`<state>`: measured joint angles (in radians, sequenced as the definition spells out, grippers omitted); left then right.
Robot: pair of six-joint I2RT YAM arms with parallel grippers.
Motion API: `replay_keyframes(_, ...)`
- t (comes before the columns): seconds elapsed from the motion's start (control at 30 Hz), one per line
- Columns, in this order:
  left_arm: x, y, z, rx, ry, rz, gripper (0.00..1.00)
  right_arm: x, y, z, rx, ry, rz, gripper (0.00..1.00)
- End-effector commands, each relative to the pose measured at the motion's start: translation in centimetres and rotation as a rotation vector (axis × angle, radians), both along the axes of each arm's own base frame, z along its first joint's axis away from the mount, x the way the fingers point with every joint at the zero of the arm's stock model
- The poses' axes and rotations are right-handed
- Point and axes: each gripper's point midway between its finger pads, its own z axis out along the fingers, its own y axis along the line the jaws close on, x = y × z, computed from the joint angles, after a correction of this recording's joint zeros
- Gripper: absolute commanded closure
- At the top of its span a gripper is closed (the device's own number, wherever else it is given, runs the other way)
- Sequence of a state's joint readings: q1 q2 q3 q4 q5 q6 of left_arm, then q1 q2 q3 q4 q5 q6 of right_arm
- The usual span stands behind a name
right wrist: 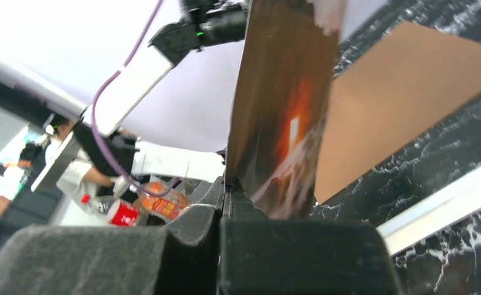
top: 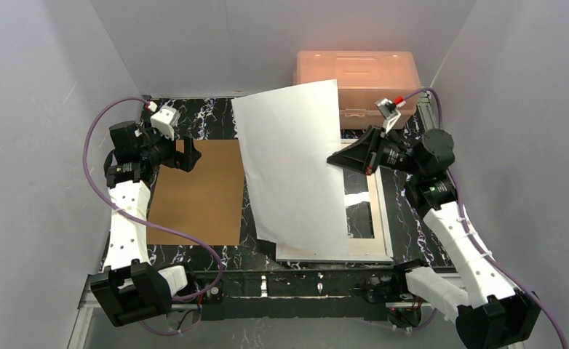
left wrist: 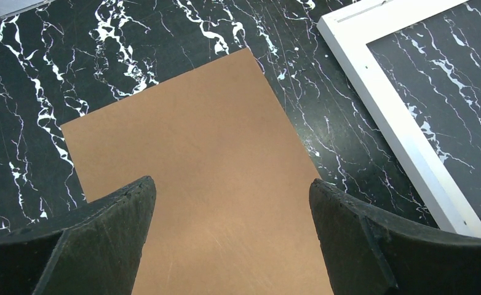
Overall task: Put the photo into the frame
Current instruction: Place the photo in the photo frame.
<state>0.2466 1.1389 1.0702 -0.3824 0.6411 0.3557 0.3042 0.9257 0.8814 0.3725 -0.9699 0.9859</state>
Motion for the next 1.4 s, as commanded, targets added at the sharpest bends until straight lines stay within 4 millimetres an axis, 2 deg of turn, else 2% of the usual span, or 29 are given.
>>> replay_keyframes(0.0, -0.5, -0.6, 0.8, -0.013, -0.010, -0.021, 0.07, 4.4, -0.6, -5.5, -0.241, 0.126, -0.177, 0.99)
replay_keyframes(0.17, -0.7, -0.6, 0.6, -0.004, -0.010, -0.028, 0.07, 7.2, -3.4, -12.7, -0.565, 0.206, -0.326, 0.99)
replay_keyframes(0.27, -0.8, -0.7, 0.4, -0.002, -0.007, -0.035, 0.07, 8.2, -5.2, -15.8, -0.730, 0.230, -0.374, 0.99)
replay_keyframes(0.43, -0.7, -0.7, 0.2, -0.005, 0.001, -0.039, 0.07, 9.3, -7.8, -18.7, -0.907, 0.247, -0.453, 0.99)
replay_keyframes(0.7, -0.7, -0.8, 0.1, -0.012, 0.007, -0.045, 0.07, 10.8, -10.3, -21.3, -1.064, 0.251, -0.527, 0.99)
replay_keyframes(0.9, -0.8, -0.9, 0.1, -0.011, 0.012, -0.049, 0.07, 11.6, -10.4, -22.2, -1.083, 0.261, -0.538, 0.99)
replay_keyframes(1.13, -0.9, -0.9, -0.1, -0.009, 0.015, -0.055, 0.08, 12.4, -11.9, -23.0, -1.120, 0.262, -0.634, 0.99)
replay_keyframes(1.37, -0.9, -1.0, -0.1, -0.011, 0.017, -0.054, 0.07, 13.0, -11.9, -23.4, -1.109, 0.270, -0.650, 0.99)
